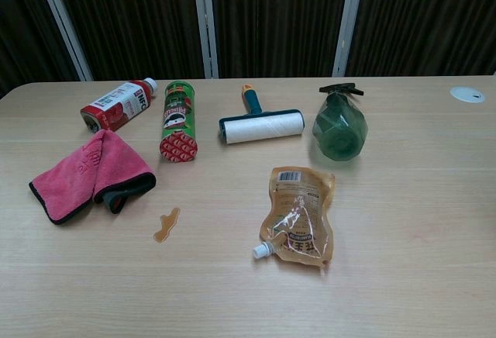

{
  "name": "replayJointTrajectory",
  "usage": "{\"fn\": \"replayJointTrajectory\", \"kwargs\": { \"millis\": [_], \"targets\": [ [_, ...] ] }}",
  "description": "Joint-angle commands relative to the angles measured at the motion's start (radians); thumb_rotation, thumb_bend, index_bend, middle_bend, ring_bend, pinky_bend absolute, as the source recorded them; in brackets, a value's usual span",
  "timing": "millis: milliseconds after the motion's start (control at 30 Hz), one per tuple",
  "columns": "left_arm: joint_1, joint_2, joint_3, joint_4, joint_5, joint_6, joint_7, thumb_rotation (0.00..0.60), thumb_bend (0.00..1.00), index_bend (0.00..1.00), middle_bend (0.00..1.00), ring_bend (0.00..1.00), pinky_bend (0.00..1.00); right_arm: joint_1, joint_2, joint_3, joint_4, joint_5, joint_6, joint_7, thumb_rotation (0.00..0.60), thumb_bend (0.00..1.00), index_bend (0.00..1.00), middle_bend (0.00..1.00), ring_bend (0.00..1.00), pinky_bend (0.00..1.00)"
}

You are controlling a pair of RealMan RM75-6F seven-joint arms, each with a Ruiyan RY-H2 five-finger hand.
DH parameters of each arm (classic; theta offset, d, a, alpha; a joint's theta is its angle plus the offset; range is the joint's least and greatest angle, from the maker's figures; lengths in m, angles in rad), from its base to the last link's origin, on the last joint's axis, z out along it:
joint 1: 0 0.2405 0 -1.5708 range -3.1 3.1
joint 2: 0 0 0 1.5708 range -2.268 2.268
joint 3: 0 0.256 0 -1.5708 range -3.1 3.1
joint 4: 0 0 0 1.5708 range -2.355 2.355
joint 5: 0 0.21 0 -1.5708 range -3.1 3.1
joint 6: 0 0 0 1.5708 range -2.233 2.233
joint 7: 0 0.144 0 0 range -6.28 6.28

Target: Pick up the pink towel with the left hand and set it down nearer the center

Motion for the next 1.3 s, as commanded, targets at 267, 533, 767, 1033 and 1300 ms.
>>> {"fn": "replayJointTrajectory", "kwargs": {
  "millis": [267,533,767,1033,1300],
  "targets": [
    [-0.001,0.005,0.002,-0.006,-0.008,-0.009,0.003,0.6,0.0,0.0,0.0,0.0,0.0,0.0,0.004,-0.005,-0.002,0.009,-0.014,-0.002,0.6,0.09,0.0,0.0,0.0,0.12],
    [-0.007,0.02,0.008,-0.019,-0.031,-0.041,0.01,0.6,0.0,0.0,0.0,0.0,0.0,0.001,0.004,-0.006,-0.013,0.013,-0.023,-0.015,0.6,0.09,0.0,0.0,0.0,0.12],
    [-0.033,0.027,0.006,-0.053,-0.056,-0.1,0.044,0.6,0.0,0.0,0.0,0.0,0.0,-0.004,0.013,-0.008,-0.012,0.015,-0.021,0.006,0.6,0.09,0.0,0.0,0.0,0.12],
    [-0.165,-0.01,-0.082,-0.055,-0.169,-0.272,0.161,0.6,0.0,0.0,0.0,0.0,0.0,-0.005,0.019,-0.008,-0.015,0.009,-0.015,0.026,0.6,0.09,0.0,0.0,0.0,0.12],
    [-0.332,-0.128,-0.187,0.048,-0.392,-0.477,0.284,0.6,0.0,0.0,0.0,0.0,0.0,-0.006,0.02,-0.003,-0.017,0.021,-0.016,0.041,0.6,0.09,0.0,0.0,0.0,0.12]
  ]
}}
